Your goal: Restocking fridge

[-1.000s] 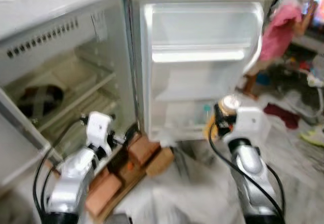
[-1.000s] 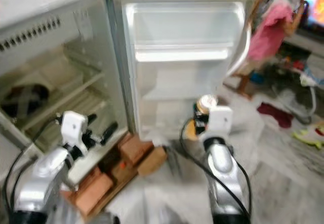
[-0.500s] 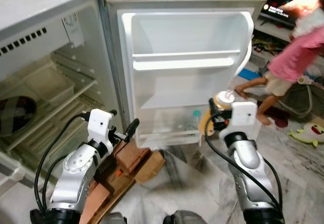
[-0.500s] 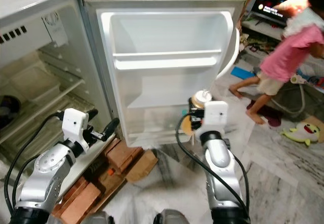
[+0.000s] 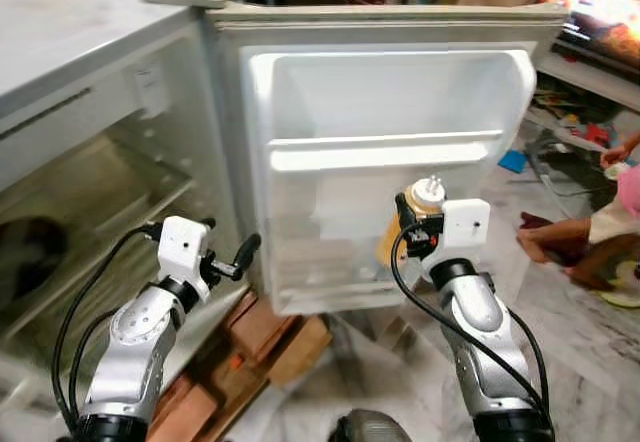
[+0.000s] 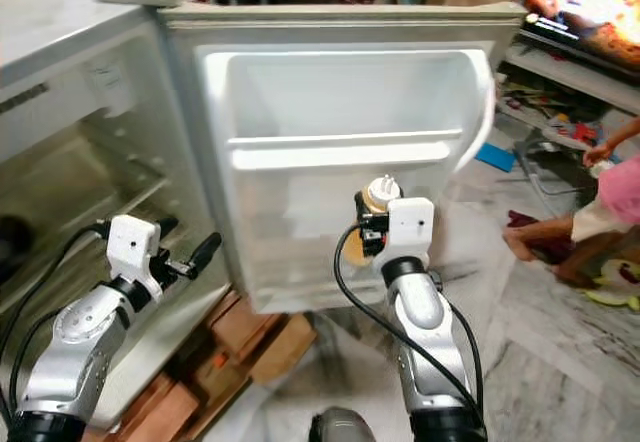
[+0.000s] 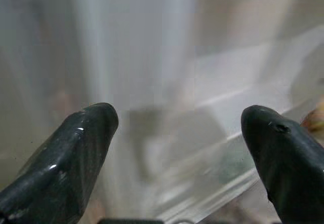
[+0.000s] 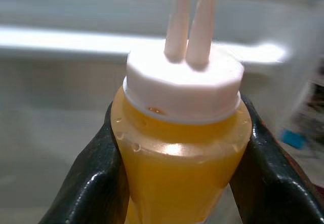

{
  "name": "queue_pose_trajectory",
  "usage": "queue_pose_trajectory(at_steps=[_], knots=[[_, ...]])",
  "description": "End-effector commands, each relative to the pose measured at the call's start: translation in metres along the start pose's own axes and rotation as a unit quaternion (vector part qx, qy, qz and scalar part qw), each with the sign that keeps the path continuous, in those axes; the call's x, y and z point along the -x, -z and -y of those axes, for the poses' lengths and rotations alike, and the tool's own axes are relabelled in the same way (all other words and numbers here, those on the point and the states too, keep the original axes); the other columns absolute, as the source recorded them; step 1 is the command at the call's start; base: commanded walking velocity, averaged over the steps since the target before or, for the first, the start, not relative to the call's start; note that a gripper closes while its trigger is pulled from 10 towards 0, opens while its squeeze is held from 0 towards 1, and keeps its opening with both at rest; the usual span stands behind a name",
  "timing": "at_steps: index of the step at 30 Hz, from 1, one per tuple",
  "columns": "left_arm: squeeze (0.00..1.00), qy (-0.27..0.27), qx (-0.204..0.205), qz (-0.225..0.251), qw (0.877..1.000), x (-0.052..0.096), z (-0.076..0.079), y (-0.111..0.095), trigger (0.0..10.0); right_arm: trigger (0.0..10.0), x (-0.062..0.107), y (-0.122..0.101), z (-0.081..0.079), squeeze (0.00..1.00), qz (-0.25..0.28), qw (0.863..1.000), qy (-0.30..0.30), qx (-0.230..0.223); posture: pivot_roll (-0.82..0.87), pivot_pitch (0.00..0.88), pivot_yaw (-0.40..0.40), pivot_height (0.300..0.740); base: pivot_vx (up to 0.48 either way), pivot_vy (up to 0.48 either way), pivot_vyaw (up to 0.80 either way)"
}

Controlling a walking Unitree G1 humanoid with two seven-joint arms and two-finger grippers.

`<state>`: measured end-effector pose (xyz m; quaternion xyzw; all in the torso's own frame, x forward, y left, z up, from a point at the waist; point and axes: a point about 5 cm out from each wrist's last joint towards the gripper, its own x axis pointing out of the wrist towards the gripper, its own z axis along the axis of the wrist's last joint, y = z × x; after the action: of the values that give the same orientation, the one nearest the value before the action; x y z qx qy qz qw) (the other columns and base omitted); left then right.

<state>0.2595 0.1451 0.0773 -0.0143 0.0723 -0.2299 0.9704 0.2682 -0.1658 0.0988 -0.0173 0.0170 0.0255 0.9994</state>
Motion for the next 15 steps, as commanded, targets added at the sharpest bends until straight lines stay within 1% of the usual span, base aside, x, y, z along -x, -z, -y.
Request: queue_pose_trajectory(at_steps=[1, 10, 15], knots=[[0.00, -0.020, -0.012, -0.003, 1.000, 0.0076, -0.0117, -0.0014, 10.0, 10.0, -0.0036, -0.0091, -0.0077, 0.00, 0.019, 1.000, -0.009, -0.008, -0.03, 0.049, -0.062, 0.740, 0.000, 0.000, 0.00], [0.00, -0.024, -0.013, -0.006, 1.000, 0.0096, -0.0120, -0.0010, 10.0, 10.0, -0.0033, -0.0079, -0.0087, 0.00, 0.016, 1.000, -0.010, -0.010, -0.03, 0.052, -0.063, 0.740, 0.000, 0.000, 0.00], [0.00, -0.037, -0.014, -0.016, 0.999, 0.0155, -0.0140, 0.0008, 10.0, 10.0, 0.0034, -0.0062, -0.0071, 0.00, 0.005, 1.000, -0.009, -0.015, -0.02, 0.059, -0.064, 0.740, 0.000, 0.000, 0.00]])
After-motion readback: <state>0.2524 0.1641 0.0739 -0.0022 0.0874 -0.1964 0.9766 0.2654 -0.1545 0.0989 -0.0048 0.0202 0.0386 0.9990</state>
